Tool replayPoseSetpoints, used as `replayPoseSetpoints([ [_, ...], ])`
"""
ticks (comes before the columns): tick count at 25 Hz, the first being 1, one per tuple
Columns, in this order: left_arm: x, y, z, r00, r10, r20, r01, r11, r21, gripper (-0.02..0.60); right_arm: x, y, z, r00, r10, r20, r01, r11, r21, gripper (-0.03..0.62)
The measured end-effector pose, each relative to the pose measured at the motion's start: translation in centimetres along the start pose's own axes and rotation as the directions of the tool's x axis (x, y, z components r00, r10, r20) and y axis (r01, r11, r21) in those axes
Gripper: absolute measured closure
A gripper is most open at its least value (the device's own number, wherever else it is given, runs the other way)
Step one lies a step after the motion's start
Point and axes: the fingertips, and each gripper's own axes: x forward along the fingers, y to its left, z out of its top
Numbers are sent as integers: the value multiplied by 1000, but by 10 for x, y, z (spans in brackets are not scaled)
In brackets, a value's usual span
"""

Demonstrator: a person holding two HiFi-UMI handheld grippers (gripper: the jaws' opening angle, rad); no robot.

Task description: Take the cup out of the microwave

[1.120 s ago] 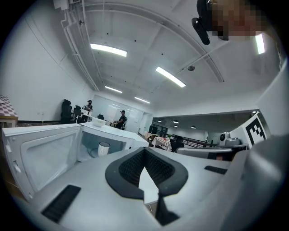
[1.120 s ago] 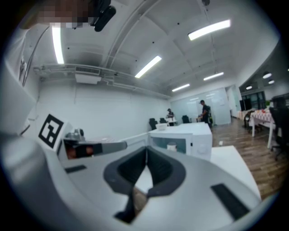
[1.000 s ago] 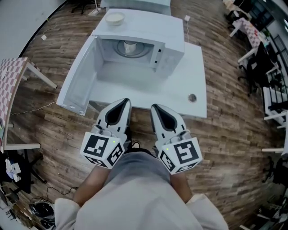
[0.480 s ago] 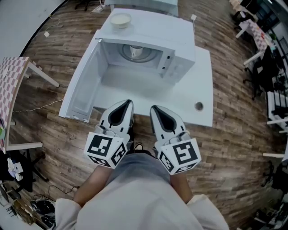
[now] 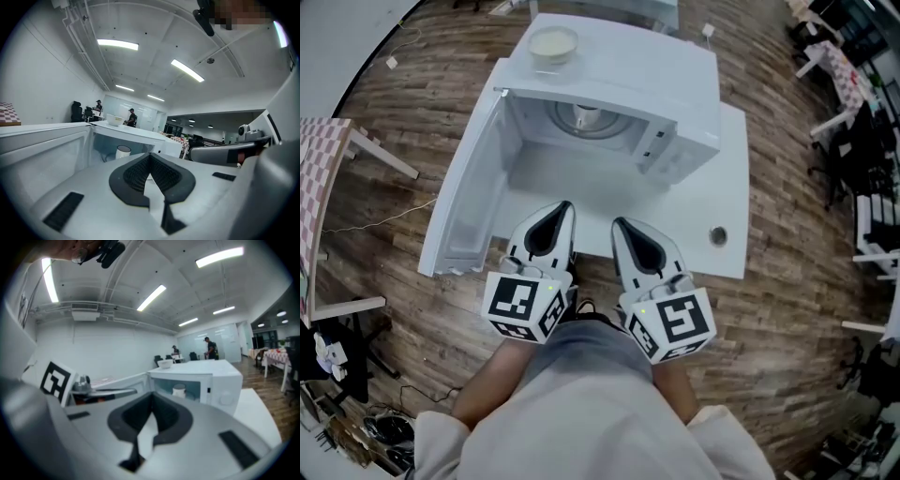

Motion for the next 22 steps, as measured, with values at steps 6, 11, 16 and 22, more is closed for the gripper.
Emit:
replayPoseSetpoints([
  [6, 35, 14, -5, 1000, 16, -1, -16, 1000, 11, 566, 25, -14, 4, 1000, -3, -14, 3, 1000, 3, 572],
  [11, 63, 32, -15, 1000, 17, -11, -17, 1000, 25, 566, 48, -20, 3, 1000, -2, -24, 2, 1000, 3, 572],
  [16, 96, 54, -26, 999, 33, -16, -33, 999, 22, 565, 66, -33, 10, 999, -13, -36, 12, 1000, -10, 572],
  [22, 130, 71, -32, 998, 54, -25, -53, 998, 38, 565, 78, -46, 18, 999, -25, -48, 25, 1000, -13, 572],
])
